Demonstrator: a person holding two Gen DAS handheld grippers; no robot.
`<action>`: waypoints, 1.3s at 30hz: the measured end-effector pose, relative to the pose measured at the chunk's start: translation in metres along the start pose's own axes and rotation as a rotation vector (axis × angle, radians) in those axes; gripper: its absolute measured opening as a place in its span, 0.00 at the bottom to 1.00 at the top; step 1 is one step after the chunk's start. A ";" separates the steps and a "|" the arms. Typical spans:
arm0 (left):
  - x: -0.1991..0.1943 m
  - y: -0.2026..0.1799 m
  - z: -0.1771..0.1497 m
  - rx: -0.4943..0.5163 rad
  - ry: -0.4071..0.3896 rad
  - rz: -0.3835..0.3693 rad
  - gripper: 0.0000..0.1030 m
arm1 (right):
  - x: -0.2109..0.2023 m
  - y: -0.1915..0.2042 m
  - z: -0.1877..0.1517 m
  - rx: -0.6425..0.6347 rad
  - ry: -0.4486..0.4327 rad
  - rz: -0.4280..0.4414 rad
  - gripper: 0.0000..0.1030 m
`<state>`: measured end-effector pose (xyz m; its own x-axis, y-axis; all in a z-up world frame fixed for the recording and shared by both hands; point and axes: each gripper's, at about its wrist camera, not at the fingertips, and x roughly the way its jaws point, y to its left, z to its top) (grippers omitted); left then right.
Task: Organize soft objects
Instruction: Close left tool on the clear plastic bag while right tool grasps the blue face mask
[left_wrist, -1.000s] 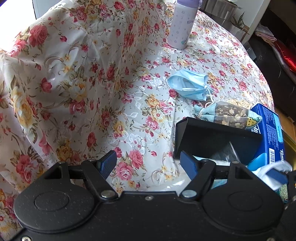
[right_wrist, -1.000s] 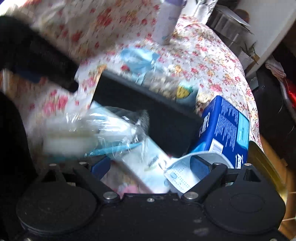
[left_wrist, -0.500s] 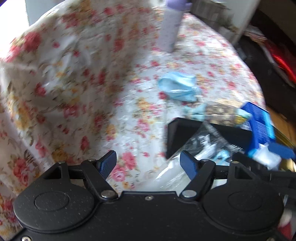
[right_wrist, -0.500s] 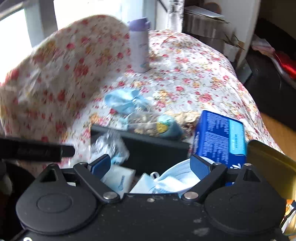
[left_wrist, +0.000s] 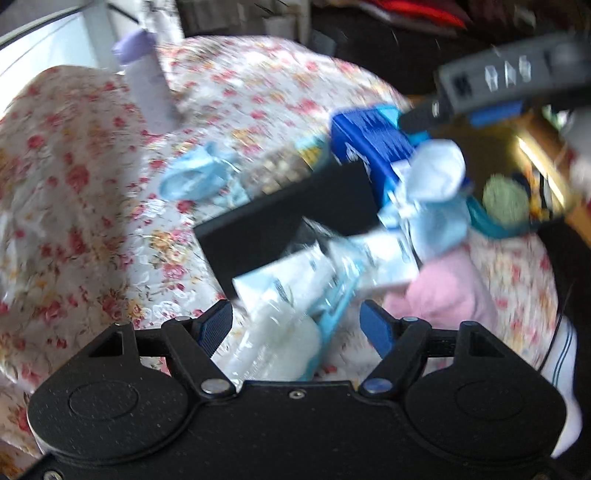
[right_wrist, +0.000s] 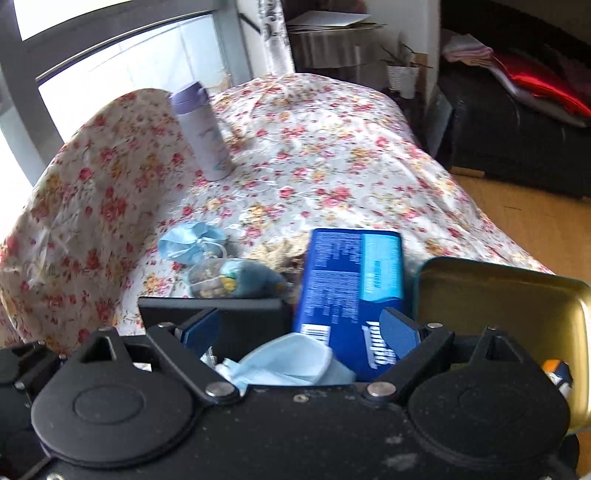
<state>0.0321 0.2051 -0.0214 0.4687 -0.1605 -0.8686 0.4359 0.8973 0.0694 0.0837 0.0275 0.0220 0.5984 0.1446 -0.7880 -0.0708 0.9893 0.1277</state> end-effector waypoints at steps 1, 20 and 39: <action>0.006 -0.002 0.002 0.004 0.039 0.014 0.71 | -0.002 -0.004 -0.002 0.006 0.001 -0.004 0.90; 0.051 -0.012 0.007 0.049 0.313 0.127 0.49 | -0.007 -0.055 -0.022 0.136 0.068 -0.002 0.90; 0.012 0.070 -0.004 -0.526 0.023 0.091 0.46 | 0.014 -0.058 -0.026 0.233 0.158 0.104 0.93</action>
<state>0.0650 0.2675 -0.0289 0.4667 -0.0685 -0.8817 -0.0527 0.9931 -0.1050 0.0757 -0.0272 -0.0120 0.4644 0.2648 -0.8451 0.0703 0.9402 0.3332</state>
